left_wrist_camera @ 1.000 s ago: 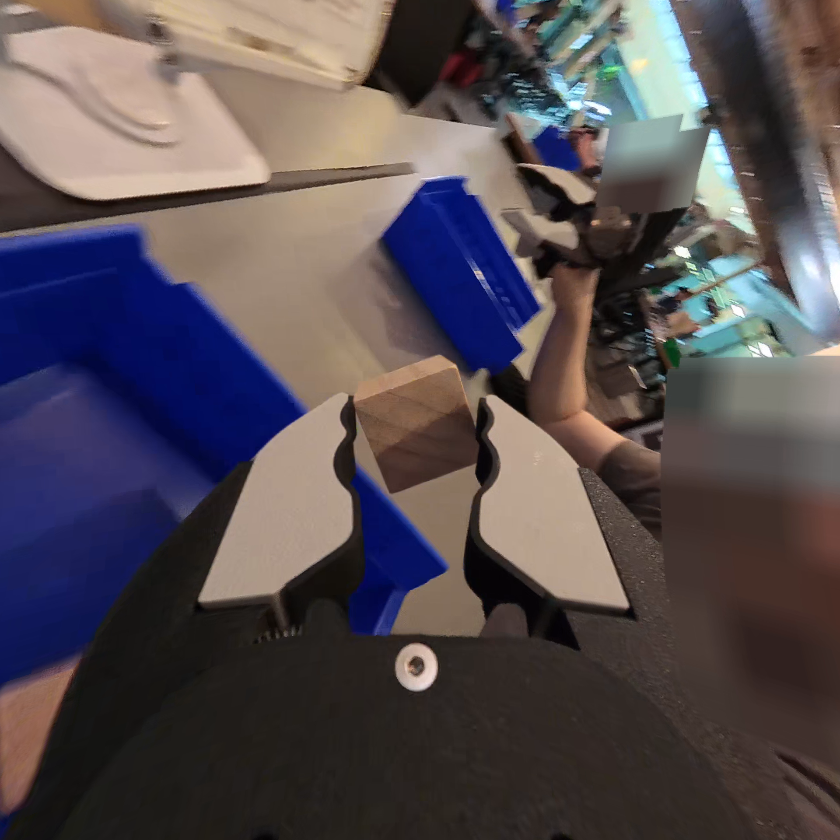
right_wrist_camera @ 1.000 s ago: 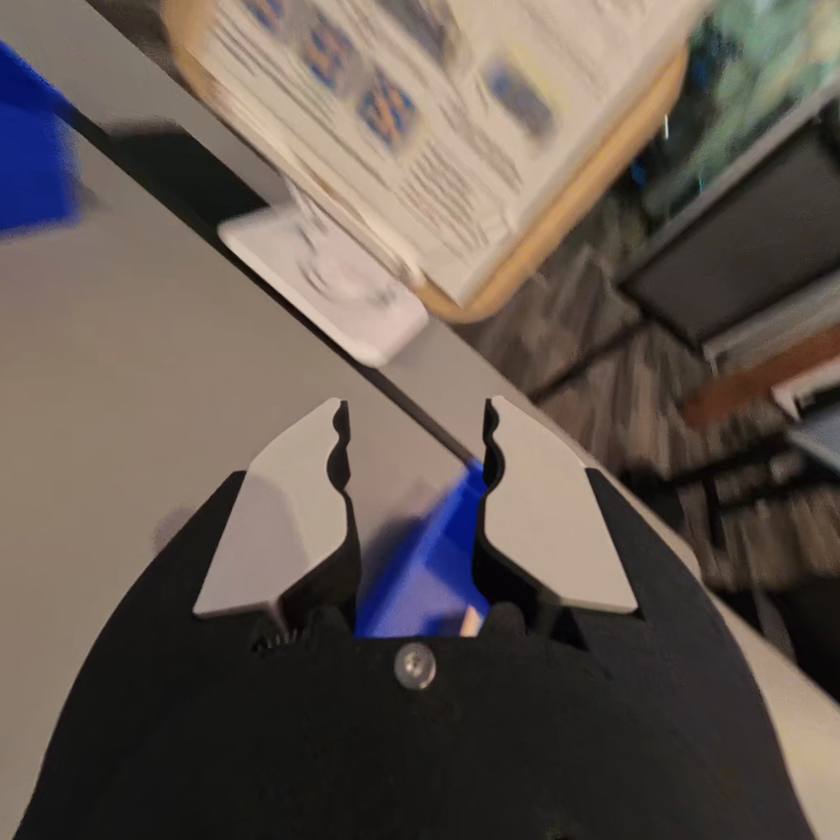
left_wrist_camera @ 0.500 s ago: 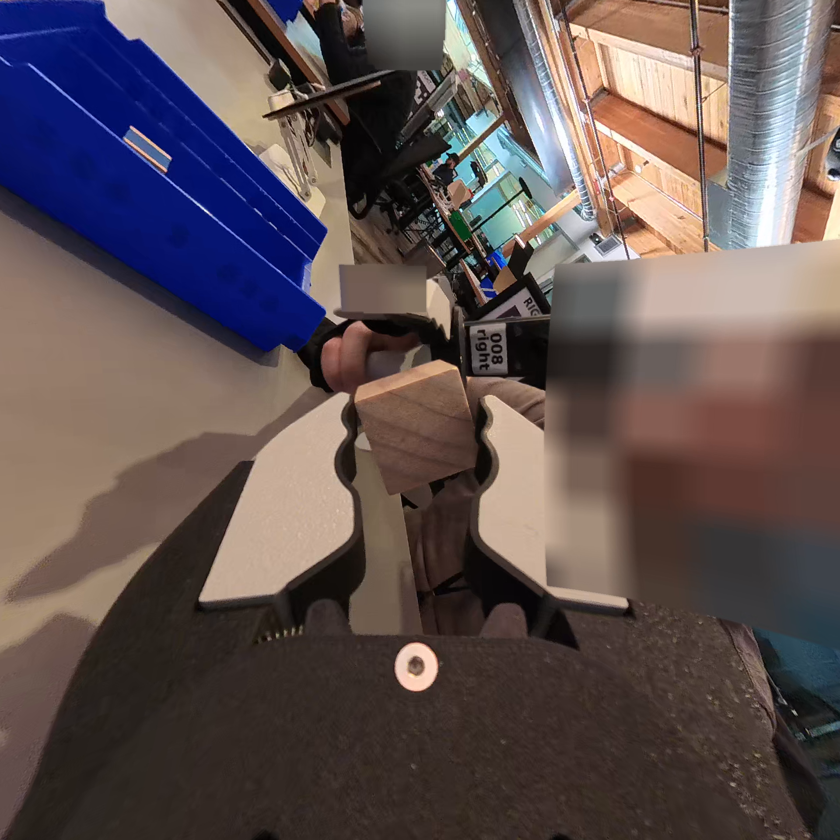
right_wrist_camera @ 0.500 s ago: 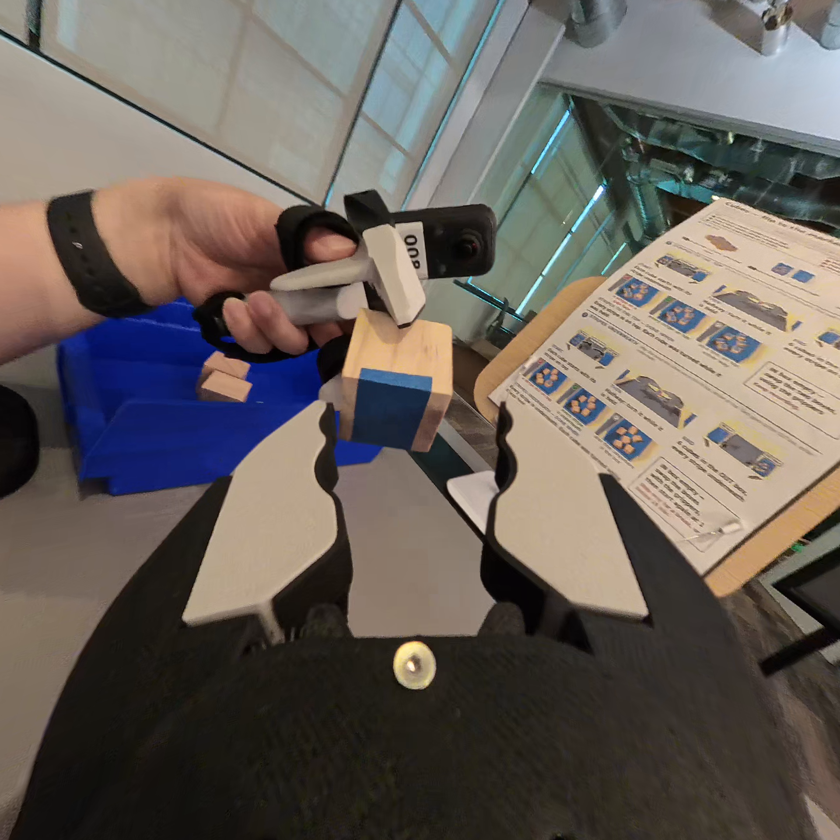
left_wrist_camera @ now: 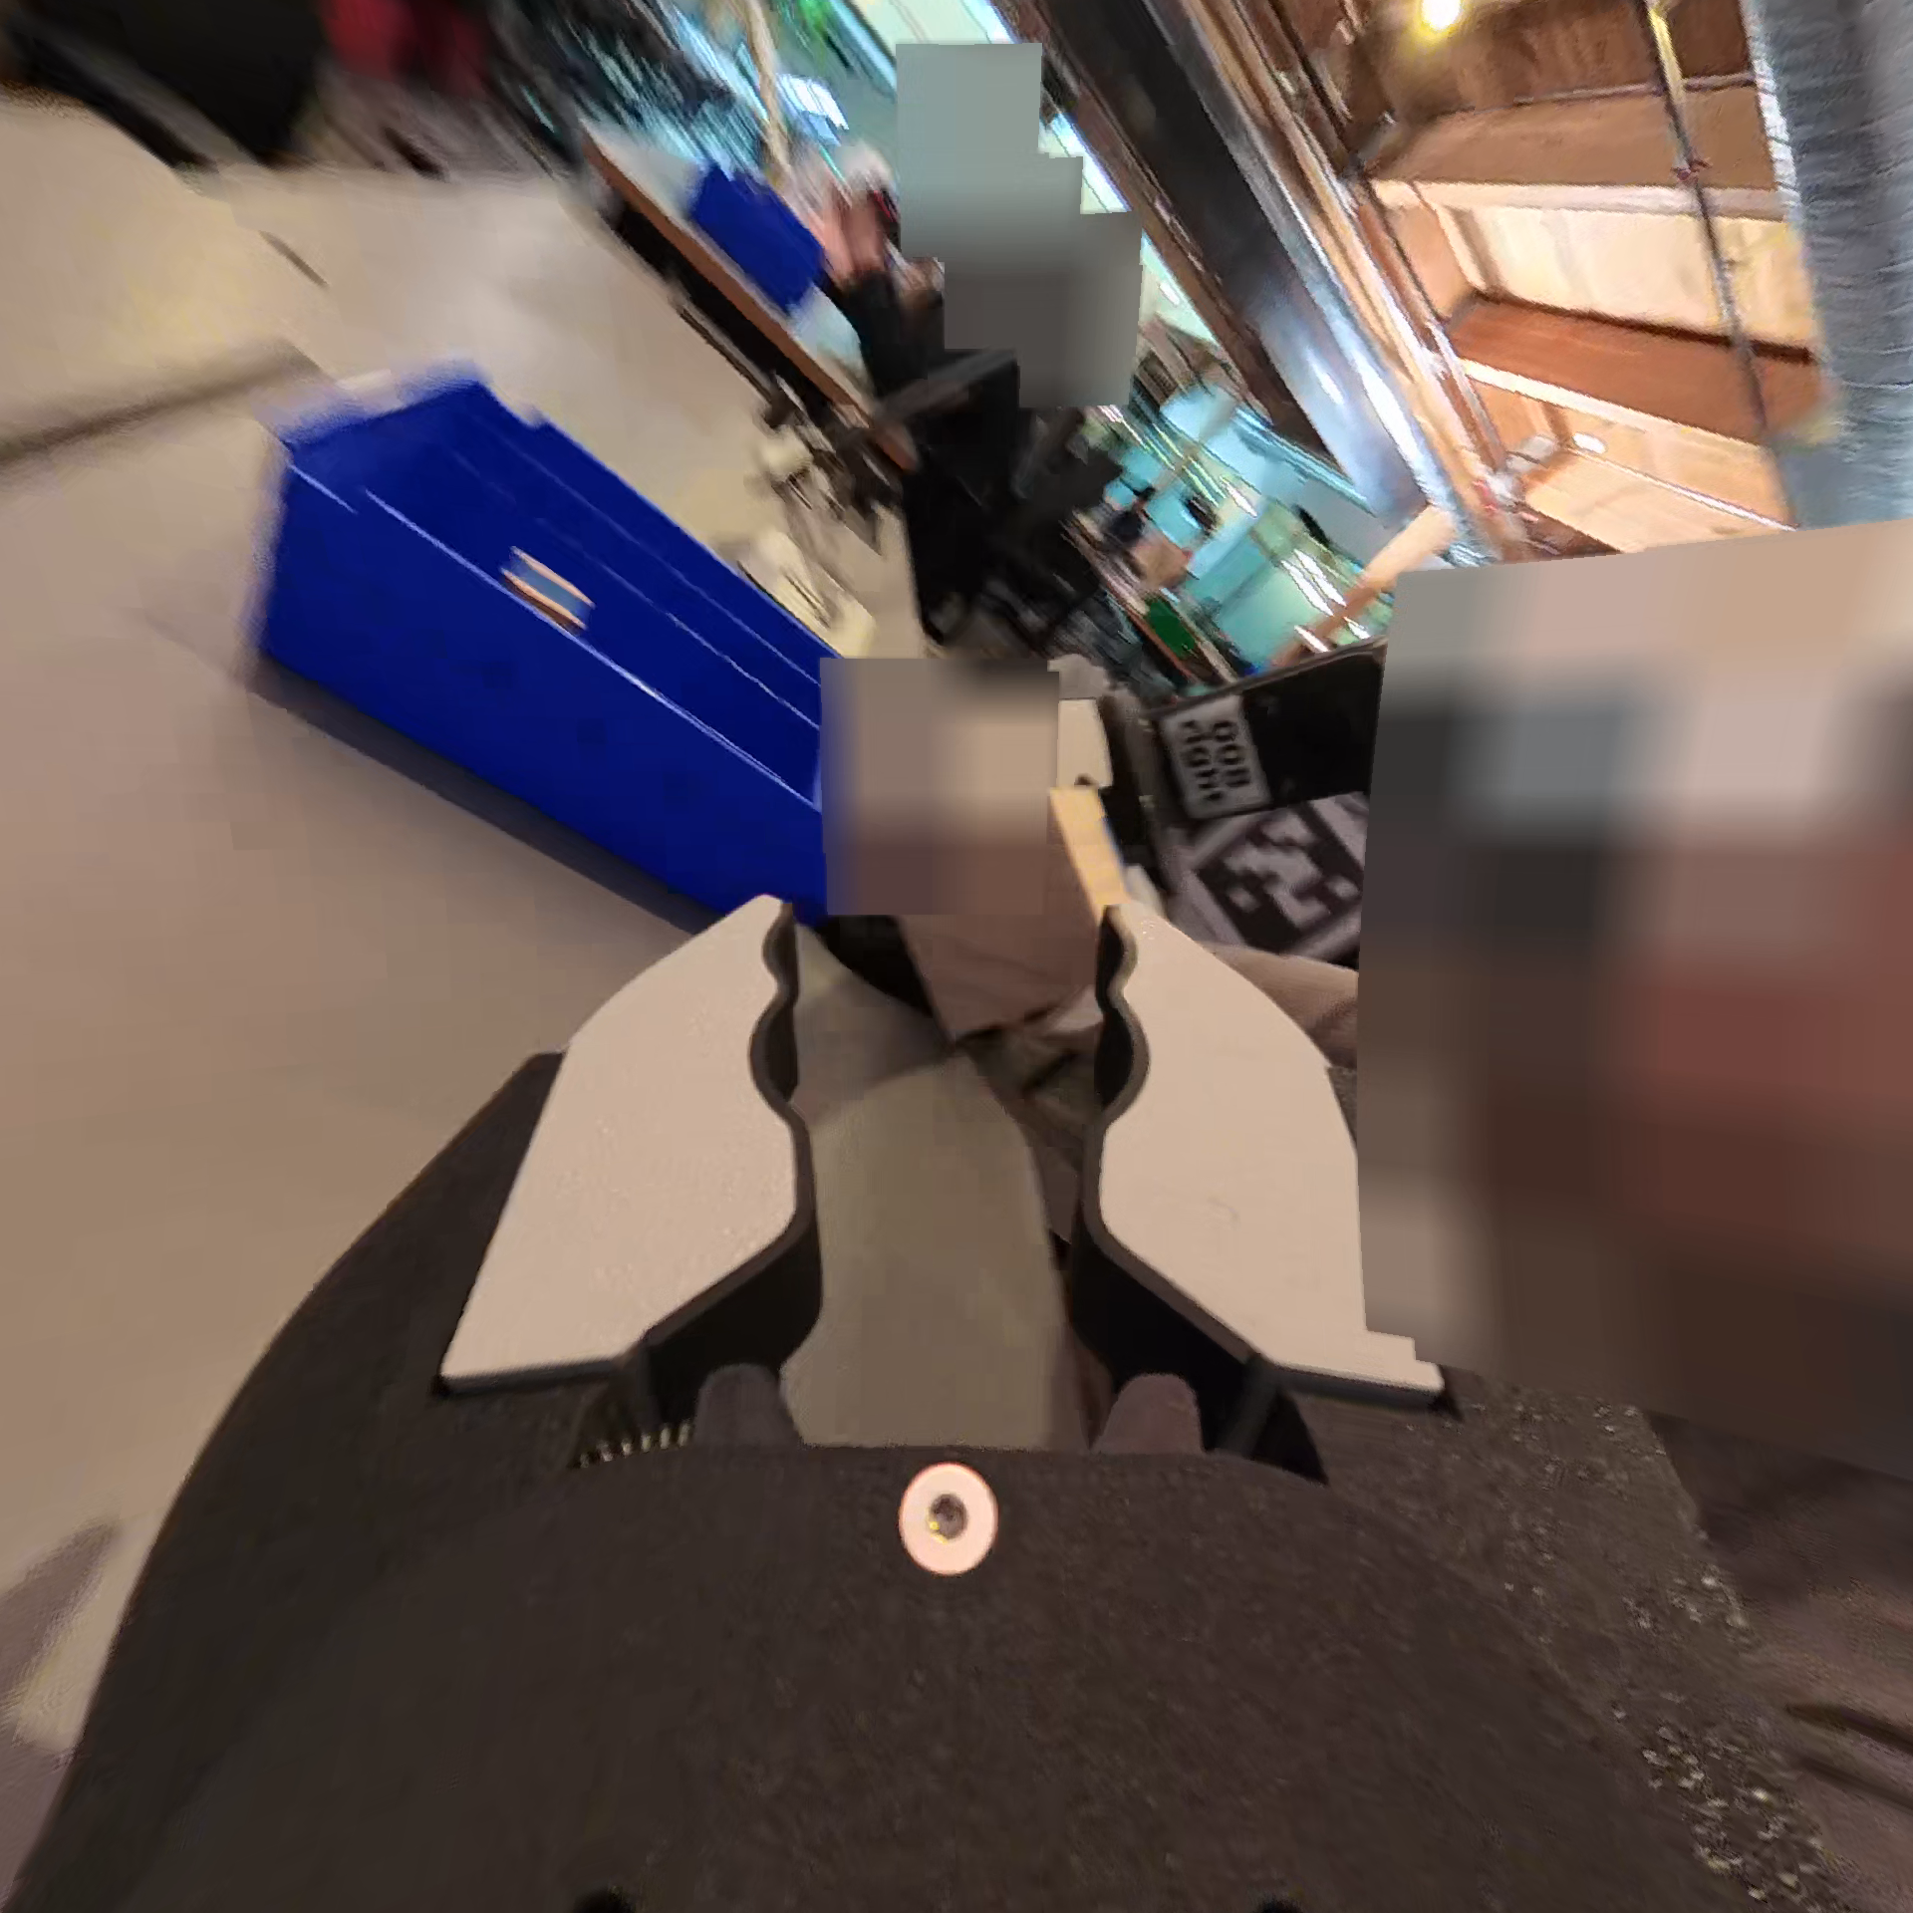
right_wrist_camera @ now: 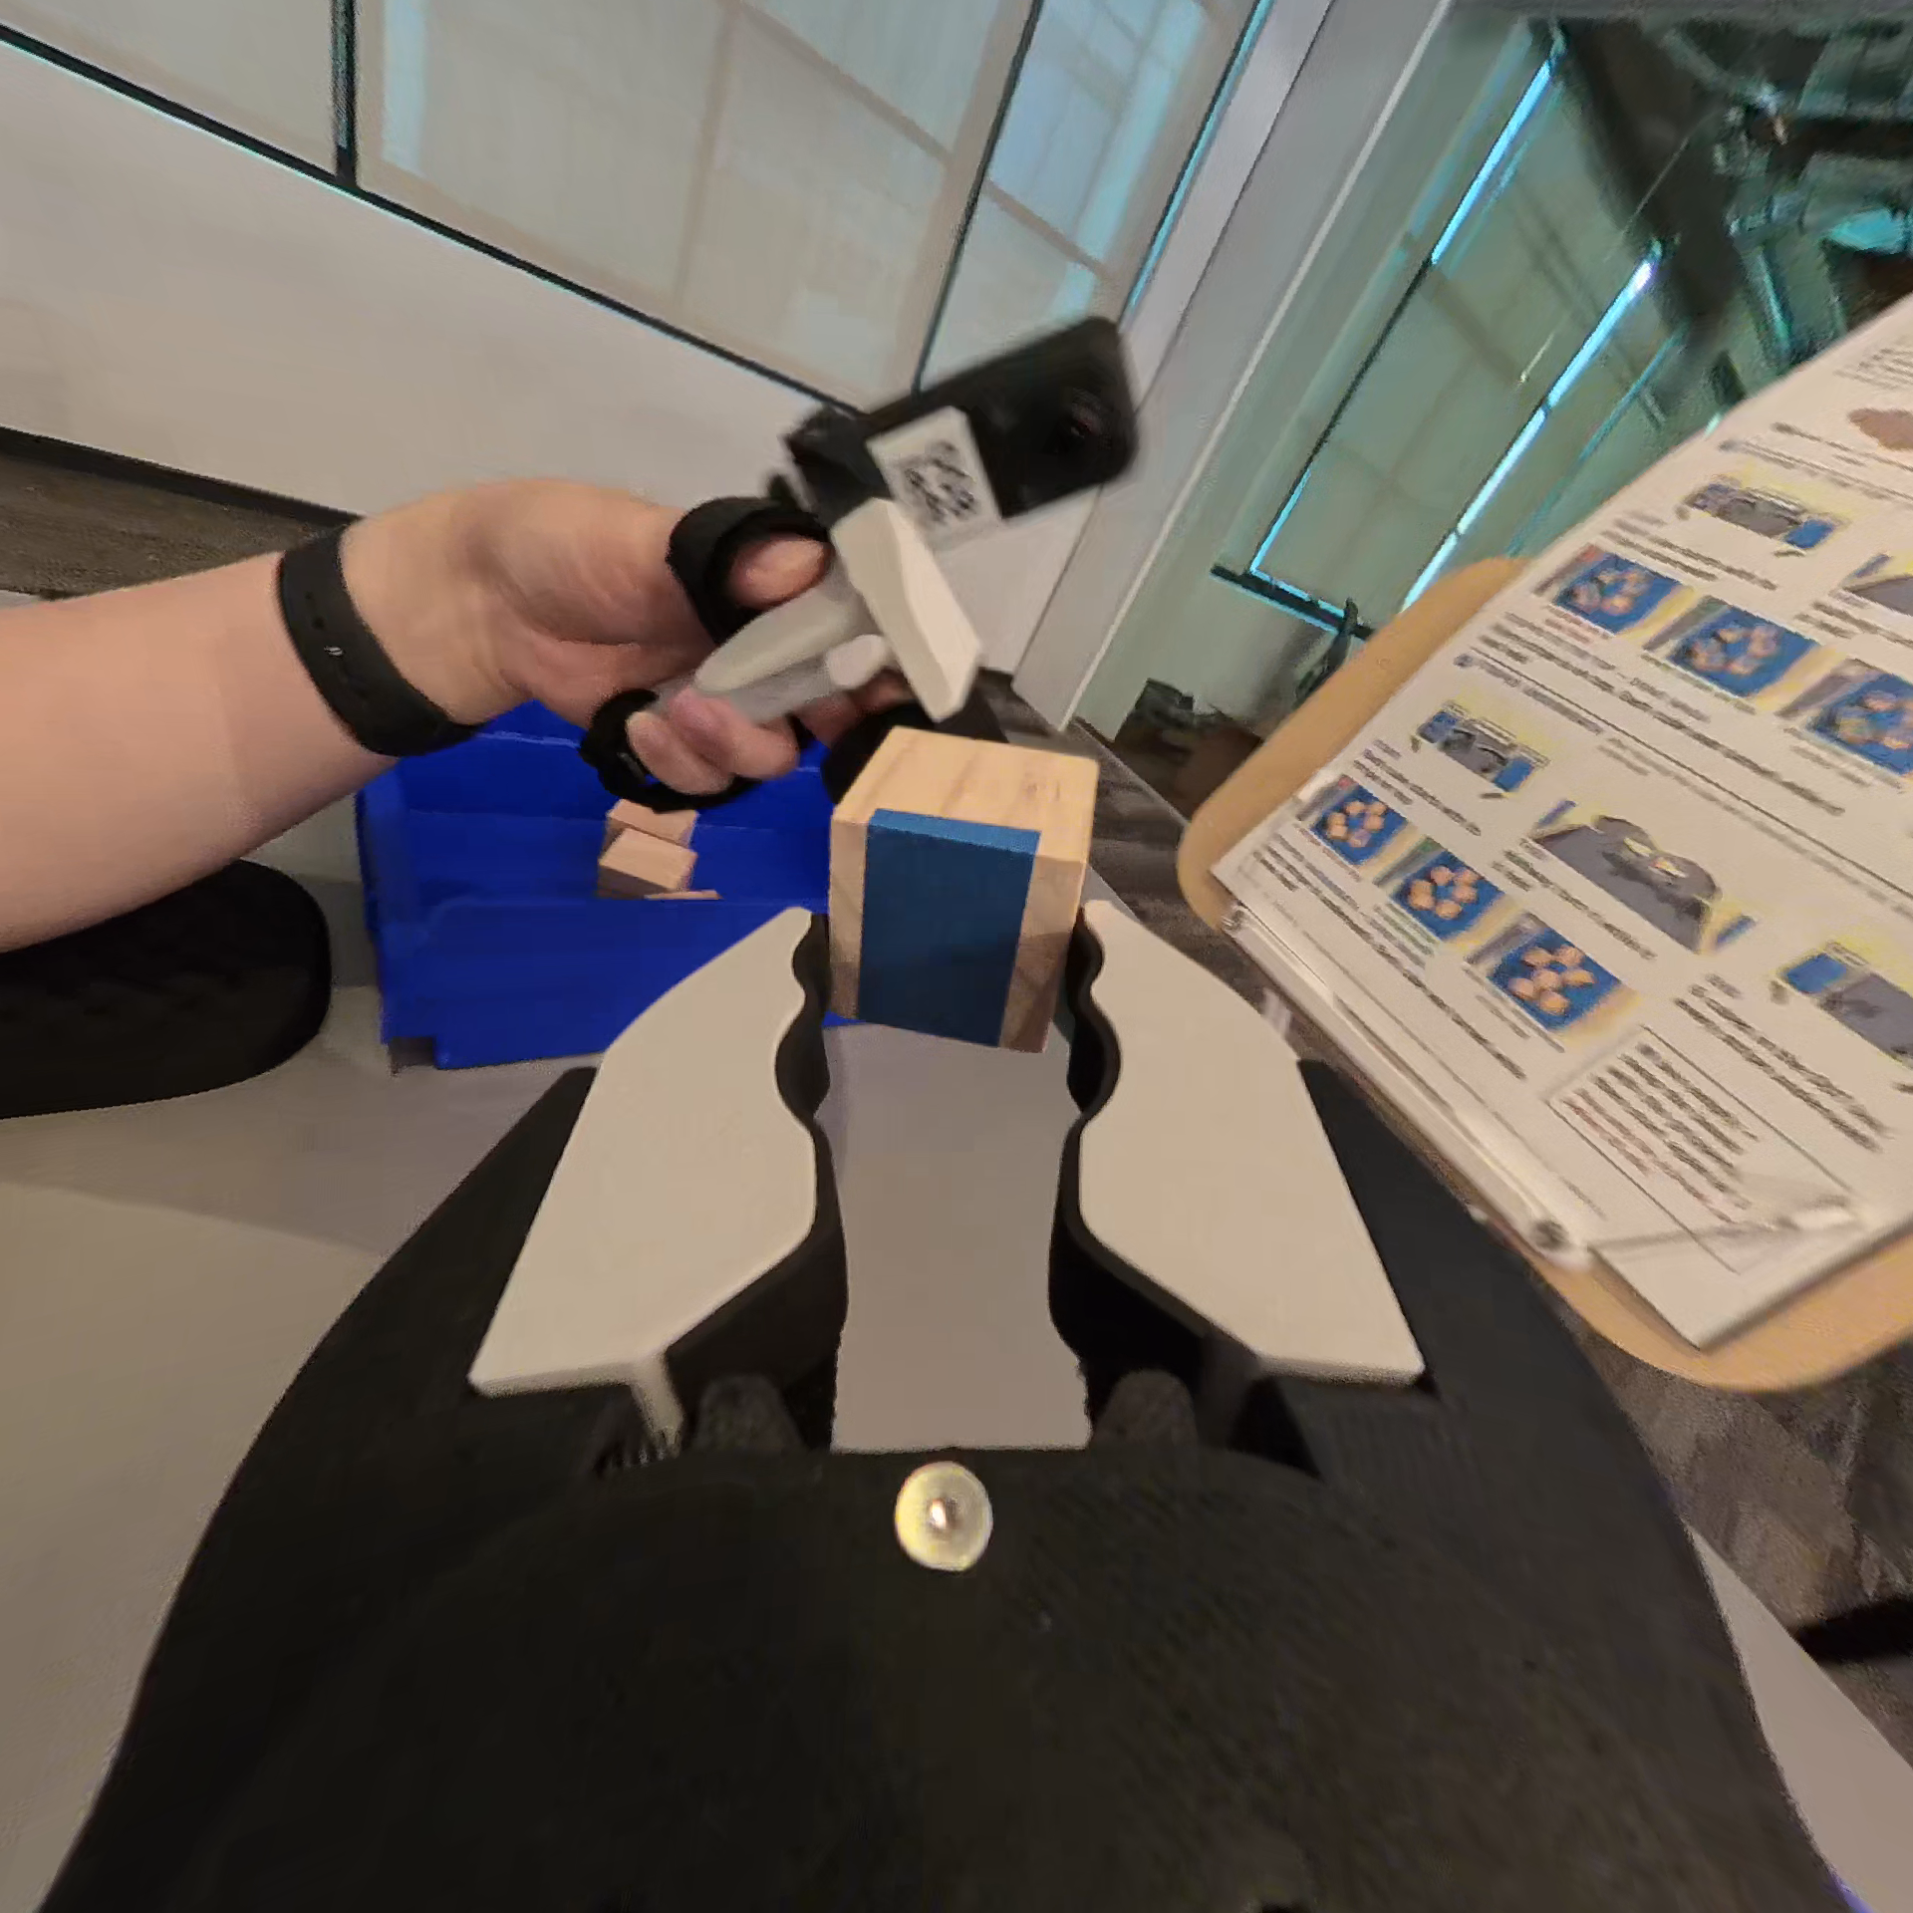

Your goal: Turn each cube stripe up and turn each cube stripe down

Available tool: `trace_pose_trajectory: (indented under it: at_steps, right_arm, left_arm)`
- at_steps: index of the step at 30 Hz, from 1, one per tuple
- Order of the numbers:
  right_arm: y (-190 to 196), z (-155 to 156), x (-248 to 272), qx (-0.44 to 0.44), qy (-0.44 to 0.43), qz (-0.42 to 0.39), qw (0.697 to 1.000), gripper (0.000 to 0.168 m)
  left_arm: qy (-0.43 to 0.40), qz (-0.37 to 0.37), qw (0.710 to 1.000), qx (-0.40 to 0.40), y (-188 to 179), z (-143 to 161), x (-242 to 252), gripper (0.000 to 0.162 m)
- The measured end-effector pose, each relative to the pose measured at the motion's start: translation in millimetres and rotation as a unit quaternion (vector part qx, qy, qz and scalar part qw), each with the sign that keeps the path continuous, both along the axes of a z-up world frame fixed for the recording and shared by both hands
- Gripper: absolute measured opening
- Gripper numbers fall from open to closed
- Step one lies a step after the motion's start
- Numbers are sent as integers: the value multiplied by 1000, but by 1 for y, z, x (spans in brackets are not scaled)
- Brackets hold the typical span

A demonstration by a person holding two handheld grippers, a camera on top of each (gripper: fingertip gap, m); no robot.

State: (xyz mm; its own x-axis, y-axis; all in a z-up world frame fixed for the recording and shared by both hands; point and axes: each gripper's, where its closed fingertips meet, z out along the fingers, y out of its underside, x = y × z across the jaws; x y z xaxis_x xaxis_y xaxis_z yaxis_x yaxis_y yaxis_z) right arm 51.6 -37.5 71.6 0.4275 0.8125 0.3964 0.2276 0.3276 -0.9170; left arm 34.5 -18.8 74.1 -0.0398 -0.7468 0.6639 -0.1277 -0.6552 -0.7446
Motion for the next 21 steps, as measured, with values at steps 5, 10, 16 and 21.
trace_pose_trajectory:
  at_steps: [5, 10, 16, 21]
  right_arm:
    - [68, 28, 119, -69, -78, -193, 976, 45]
    - [110, -44, 247, -352, -95, -309, 879, 45]
    - [127, -148, 288, -504, -183, -345, 770, 45]
    - [121, -189, 279, -563, -229, -335, 720, 45]
  left_arm:
    - [53, 173, 972, 152, 40, 15, -43, 57]
    - [34, 201, 959, 196, 34, 39, -66, 55]
    - [34, 307, 909, 280, 47, 55, -90, 45]
    - [99, 316, 895, 299, 50, 44, -90, 43]
